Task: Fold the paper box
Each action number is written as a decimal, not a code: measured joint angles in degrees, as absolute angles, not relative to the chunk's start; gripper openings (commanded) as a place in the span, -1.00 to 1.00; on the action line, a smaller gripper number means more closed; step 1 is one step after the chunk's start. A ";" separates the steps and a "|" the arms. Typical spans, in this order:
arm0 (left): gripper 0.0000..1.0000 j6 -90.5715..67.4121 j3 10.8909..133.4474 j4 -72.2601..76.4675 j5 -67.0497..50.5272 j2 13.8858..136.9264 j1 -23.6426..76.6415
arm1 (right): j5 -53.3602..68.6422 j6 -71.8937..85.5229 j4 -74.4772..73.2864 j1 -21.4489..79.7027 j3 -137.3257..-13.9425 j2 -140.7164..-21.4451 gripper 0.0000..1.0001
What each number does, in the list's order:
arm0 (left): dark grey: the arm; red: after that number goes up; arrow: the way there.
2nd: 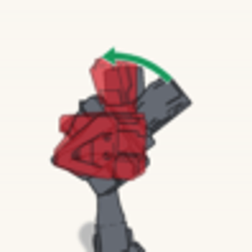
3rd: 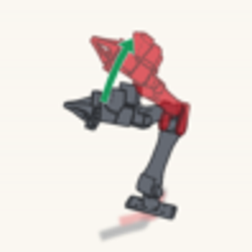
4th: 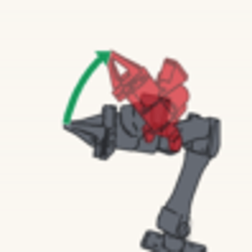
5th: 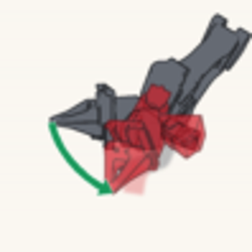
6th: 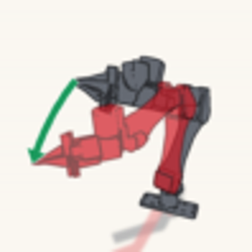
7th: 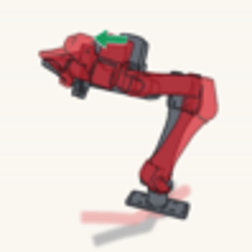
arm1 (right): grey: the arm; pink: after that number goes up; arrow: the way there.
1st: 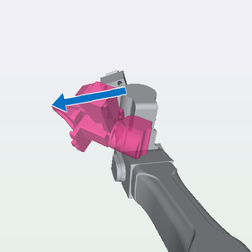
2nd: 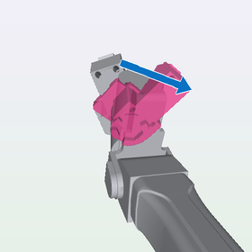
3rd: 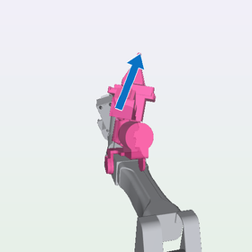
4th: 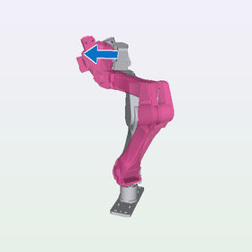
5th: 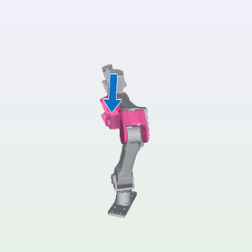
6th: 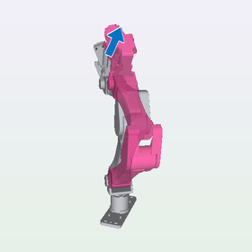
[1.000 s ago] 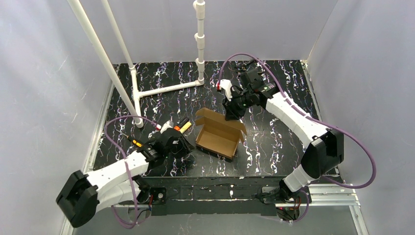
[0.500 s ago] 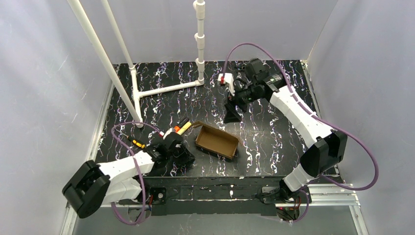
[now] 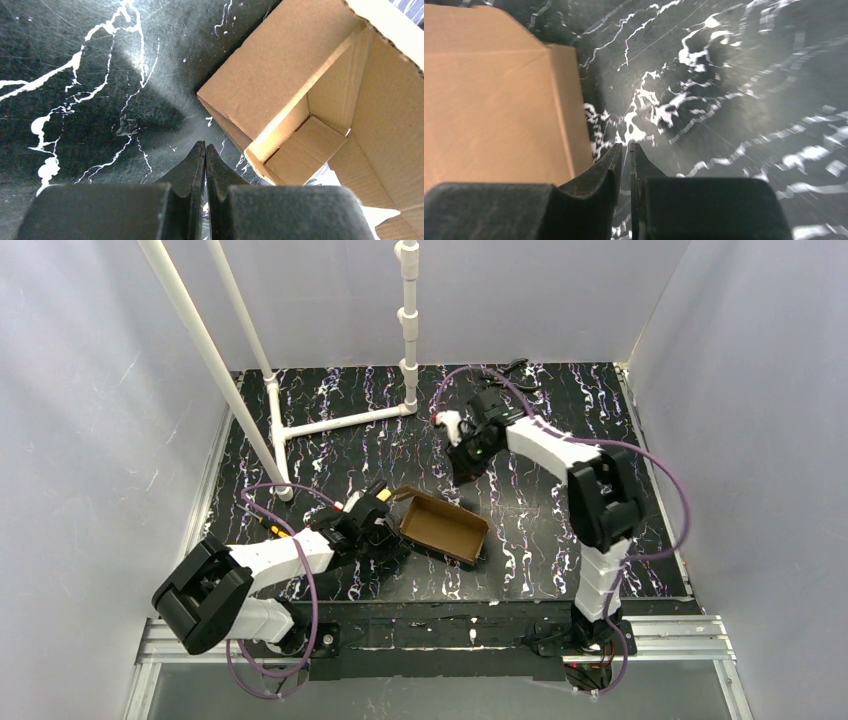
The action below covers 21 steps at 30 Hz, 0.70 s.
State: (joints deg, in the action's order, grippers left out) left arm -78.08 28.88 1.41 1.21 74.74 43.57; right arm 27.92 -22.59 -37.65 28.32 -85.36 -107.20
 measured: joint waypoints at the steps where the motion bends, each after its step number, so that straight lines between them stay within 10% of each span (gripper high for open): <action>1: -1.00 -78.59 28.97 1.30 1.34 74.98 43.57 | 27.35 -21.91 -36.75 29.19 -85.36 -110.06 -0.65; 21: -1.00 -77.14 34.24 -3.05 2.09 81.19 42.28 | 24.16 -22.65 -33.43 40.60 -81.60 -115.55 -0.62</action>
State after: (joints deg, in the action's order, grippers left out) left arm -77.14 34.24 -3.05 2.09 81.19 42.28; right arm 24.16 -22.65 -33.43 40.60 -81.60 -115.55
